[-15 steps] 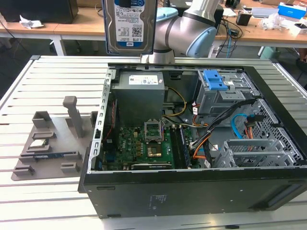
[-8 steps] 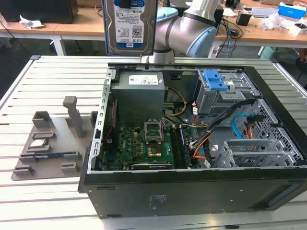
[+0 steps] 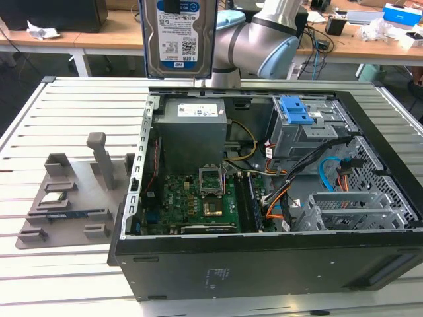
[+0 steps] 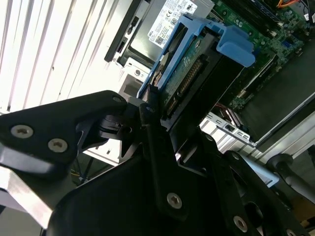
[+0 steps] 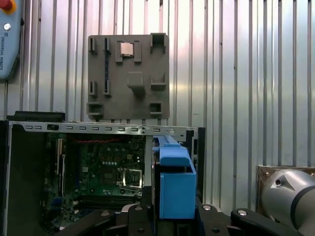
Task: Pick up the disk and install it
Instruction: 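Pick up the disk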
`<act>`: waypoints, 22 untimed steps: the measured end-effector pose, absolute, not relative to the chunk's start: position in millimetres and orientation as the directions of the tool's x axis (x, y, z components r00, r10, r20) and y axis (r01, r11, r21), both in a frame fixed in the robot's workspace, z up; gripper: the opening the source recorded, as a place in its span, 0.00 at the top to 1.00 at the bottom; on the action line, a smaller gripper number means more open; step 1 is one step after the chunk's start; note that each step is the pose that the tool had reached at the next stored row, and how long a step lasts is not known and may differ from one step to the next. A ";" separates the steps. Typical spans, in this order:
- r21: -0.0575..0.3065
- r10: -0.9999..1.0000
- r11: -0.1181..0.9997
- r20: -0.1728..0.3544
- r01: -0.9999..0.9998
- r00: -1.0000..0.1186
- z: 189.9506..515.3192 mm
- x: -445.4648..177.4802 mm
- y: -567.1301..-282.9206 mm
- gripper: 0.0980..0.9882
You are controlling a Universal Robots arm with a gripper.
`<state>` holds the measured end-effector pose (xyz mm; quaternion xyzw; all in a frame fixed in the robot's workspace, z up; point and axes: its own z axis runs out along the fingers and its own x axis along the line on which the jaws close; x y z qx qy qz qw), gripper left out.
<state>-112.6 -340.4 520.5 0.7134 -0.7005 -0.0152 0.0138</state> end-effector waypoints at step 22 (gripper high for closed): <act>0.041 -1.000 -0.018 -0.002 -0.999 0.018 520.4 -112.6 -377.3 0.70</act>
